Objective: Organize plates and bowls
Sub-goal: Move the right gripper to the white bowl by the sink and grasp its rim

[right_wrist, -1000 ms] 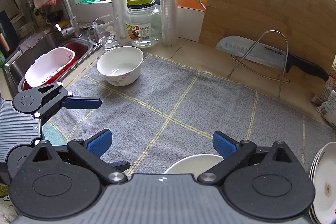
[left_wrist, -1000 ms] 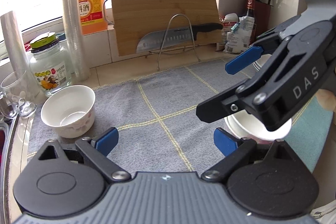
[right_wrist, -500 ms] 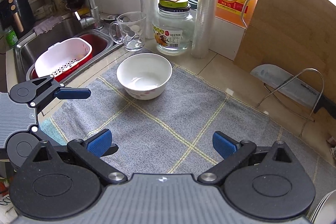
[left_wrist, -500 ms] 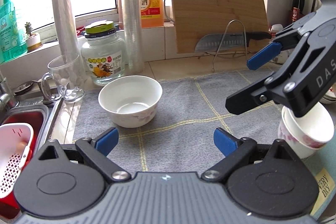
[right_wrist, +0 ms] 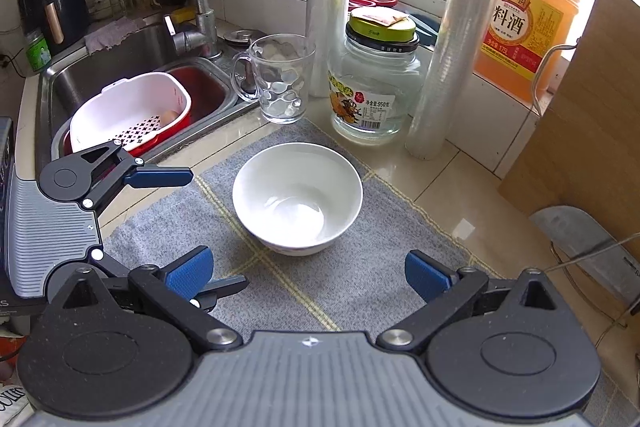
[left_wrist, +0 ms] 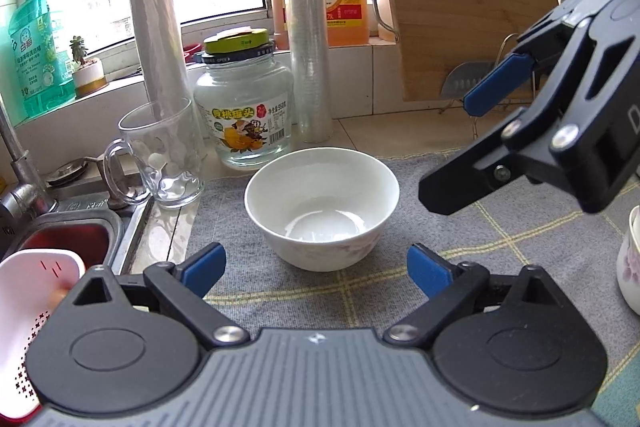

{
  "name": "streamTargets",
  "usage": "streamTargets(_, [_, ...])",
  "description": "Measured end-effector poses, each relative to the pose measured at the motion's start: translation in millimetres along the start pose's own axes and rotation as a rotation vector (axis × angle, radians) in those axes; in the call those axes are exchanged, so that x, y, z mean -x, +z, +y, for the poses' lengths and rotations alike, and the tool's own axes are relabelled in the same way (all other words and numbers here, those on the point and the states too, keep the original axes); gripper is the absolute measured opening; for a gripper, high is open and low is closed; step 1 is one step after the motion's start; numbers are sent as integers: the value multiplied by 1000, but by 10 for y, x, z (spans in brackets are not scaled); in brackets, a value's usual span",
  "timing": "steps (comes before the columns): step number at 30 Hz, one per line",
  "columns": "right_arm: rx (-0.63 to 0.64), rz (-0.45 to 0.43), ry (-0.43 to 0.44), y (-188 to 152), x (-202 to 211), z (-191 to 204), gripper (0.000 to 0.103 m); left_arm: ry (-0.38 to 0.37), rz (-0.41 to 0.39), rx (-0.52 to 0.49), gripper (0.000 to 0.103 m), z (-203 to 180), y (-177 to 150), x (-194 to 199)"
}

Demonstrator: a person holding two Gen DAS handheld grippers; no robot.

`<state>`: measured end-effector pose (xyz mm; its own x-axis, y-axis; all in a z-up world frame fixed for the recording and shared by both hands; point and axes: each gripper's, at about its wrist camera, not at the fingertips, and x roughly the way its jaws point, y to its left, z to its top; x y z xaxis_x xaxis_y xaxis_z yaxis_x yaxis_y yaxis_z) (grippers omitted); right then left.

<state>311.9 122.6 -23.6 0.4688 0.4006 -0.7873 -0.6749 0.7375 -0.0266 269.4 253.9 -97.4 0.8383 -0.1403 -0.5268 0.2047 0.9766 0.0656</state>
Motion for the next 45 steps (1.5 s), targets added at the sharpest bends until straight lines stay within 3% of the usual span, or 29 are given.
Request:
streamTargets(10, [-24, 33, 40, 231, -446, -161, 103, -32, 25, -5, 96, 61, 29, -369])
streamTargets(23, [-51, 63, 96, 363, -812, -252, 102, -55, 7, -9, 94, 51, 58, -467])
streamTargets(35, [-59, 77, 140, 417, -996, -298, 90, -65, 4, -13, 92, 57, 66, -468])
streamTargets(45, [-59, 70, 163, 469, -1026, -313, 87, -68, 8, -13, 92, 62, 69, -476])
